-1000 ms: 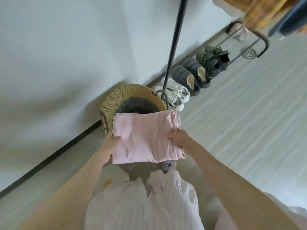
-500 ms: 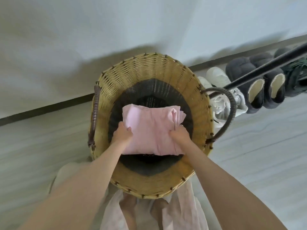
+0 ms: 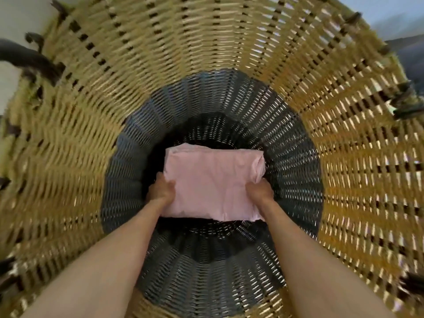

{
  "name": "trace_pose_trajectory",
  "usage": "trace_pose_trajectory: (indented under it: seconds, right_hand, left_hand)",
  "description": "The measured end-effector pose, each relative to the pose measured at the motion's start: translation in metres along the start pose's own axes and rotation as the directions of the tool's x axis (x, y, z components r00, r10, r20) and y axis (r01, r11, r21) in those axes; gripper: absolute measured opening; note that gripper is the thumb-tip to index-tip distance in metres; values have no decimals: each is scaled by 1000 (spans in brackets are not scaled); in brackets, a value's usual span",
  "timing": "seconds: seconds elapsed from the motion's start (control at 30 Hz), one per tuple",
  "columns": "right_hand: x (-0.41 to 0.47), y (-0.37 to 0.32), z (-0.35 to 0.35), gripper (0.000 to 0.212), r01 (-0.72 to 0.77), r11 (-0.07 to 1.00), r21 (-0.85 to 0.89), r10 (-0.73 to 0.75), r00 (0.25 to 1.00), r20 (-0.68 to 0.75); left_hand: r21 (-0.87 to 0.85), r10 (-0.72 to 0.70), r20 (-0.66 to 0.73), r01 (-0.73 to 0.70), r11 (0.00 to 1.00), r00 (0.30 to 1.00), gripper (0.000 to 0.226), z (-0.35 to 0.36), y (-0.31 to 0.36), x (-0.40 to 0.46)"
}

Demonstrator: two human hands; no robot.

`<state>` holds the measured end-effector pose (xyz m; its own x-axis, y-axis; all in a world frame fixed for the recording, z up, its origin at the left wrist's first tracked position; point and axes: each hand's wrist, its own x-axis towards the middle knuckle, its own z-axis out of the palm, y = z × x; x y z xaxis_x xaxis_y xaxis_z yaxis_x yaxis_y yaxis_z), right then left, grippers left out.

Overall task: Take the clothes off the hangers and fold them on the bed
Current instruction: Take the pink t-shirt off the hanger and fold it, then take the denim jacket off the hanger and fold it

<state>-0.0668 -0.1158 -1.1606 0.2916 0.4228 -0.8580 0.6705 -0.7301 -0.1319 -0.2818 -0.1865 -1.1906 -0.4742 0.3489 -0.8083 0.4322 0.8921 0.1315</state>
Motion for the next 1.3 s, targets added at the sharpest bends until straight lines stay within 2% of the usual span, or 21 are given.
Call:
trace_pose_trajectory:
  seconds: [0.13,0.27,0.4,0.53,0.63,0.73,0.9,0.97,1.07,1.13,1.23,1.3]
  right_hand:
    - [-7,-3,-1,41,23,996,-88,-29,998,-57]
    - [-39,-11,-21,43,80,984,-161,-86,996,-33]
    - [-113,-31,-65,42,202,966,-162,-207,978,-15]
    - [-208,-52,-110,46,305,920,-245,-300,952,56]
    - [-288,-56,-150,23,392,884,-256,-377,920,106]
    - [-373,-58,-205,22,448,841,-304,-420,894,158]
    - [-488,-56,-296,32,514,820,-252,-486,858,167]
    - [-530,-52,-338,33,510,836,-201,-505,860,79]
    - [-583,-40,-399,34,545,815,-195,-559,829,-21]
    - [-613,-27,-441,32,568,806,-164,-585,806,-83]
    - [-656,1,-503,21,588,797,-139,-604,772,-197]
    - [-676,13,-537,26,596,792,-131,-608,750,-261]
  left_hand:
    - [-6,-48,29,48,999,998,44,-9,6,-1]
    - [63,21,83,-26,998,996,43,-35,16,-29]
    - [77,179,149,-192,978,972,40,-84,40,-104]
    - [39,386,162,-397,917,908,32,-137,67,-196]
    - [-64,504,125,-500,864,854,27,-178,83,-279]
    - [-82,595,110,-590,803,796,26,-226,105,-366]
    - [-28,764,34,-763,646,645,29,-292,150,-484]
    - [28,826,2,-826,564,564,30,-313,174,-533]
    - [91,923,-85,-919,383,376,26,-337,207,-606]
    - [132,964,-146,-961,241,222,25,-348,226,-651]
    - [209,973,-230,-977,52,2,27,-360,252,-716]
    - [260,952,-292,-966,-14,-92,31,-366,266,-752]
